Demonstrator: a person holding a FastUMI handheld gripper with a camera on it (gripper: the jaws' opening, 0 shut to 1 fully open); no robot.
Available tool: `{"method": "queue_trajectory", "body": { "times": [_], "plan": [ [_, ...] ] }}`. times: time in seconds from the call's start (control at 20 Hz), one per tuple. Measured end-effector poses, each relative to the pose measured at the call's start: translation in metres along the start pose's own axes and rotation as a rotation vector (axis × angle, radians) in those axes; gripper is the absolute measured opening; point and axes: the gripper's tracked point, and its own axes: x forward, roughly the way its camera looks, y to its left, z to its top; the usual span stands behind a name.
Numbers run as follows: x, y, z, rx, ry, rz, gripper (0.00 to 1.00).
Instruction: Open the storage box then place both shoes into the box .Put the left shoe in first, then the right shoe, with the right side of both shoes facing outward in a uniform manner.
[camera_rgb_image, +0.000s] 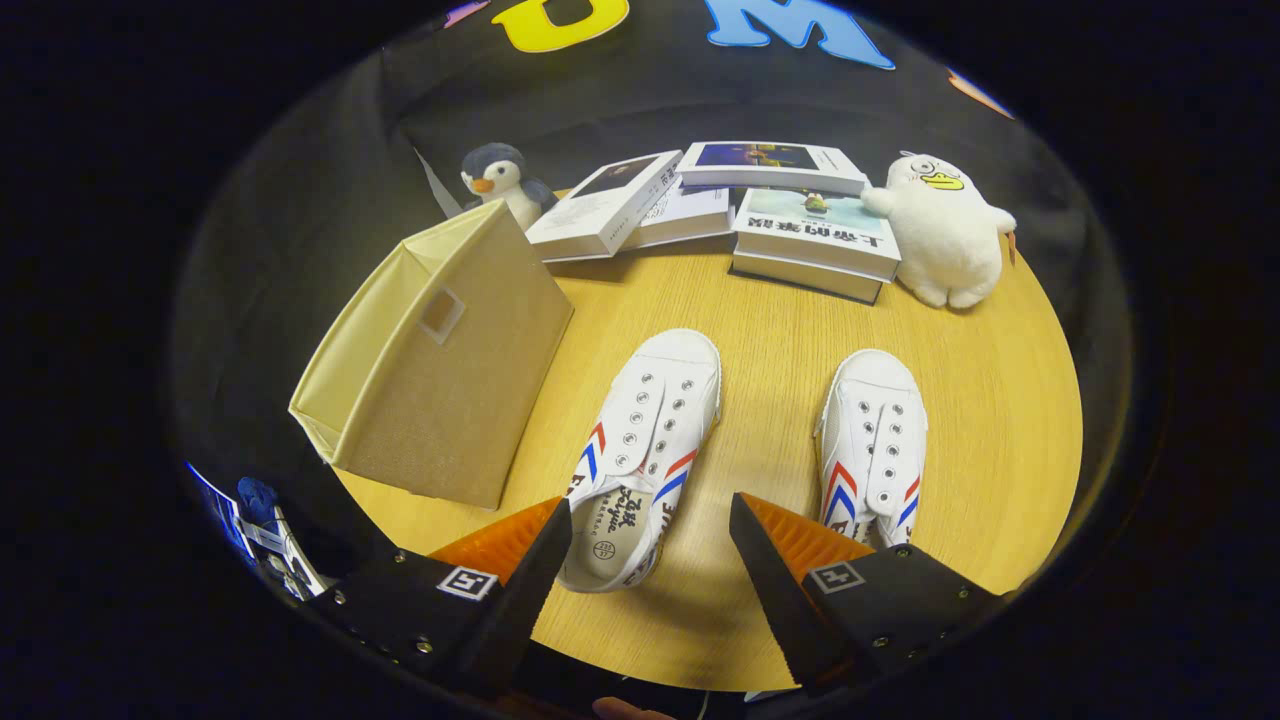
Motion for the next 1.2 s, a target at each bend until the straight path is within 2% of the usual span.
{"method": "queue_trajectory", "body": {
  "times": [0.15, 0.25, 0.35, 0.55, 0.6, 0.65, 0.7, 0.75, 0.85, 0.9, 0.95, 1.0, 1.05, 1.2],
  "plan": [
    [0.024, -0.011, -0.007, 0.014, 0.050, -0.022, 0.97],
    [0.036, -0.009, -0.007, 0.035, 0.072, 0.010, 0.95],
    [0.047, -0.019, -0.008, 0.017, 0.094, -0.011, 0.87],
    [0.067, -0.023, -0.013, 0.032, 0.148, -0.012, 0.82],
    [0.070, -0.019, -0.011, 0.055, 0.150, 0.015, 0.71],
    [0.071, -0.015, -0.009, 0.069, 0.156, 0.039, 0.69],
    [0.072, -0.015, -0.010, 0.067, 0.164, 0.050, 0.54],
    [0.072, -0.010, -0.008, 0.066, 0.158, 0.093, 0.53],
    [0.072, -0.007, -0.009, 0.088, 0.167, 0.116, 0.23],
    [0.075, -0.008, -0.010, 0.105, 0.165, 0.119, 0.16],
    [0.069, -0.009, -0.009, 0.164, 0.169, 0.125, 0.16],
    [0.065, -0.008, -0.006, 0.237, 0.178, 0.139, 0.05],
    [0.067, -0.008, -0.009, 0.276, 0.183, 0.155, 0.02],
    [0.063, -0.010, -0.007, 0.317, 0.180, 0.160, 0.02]
  ]
}}
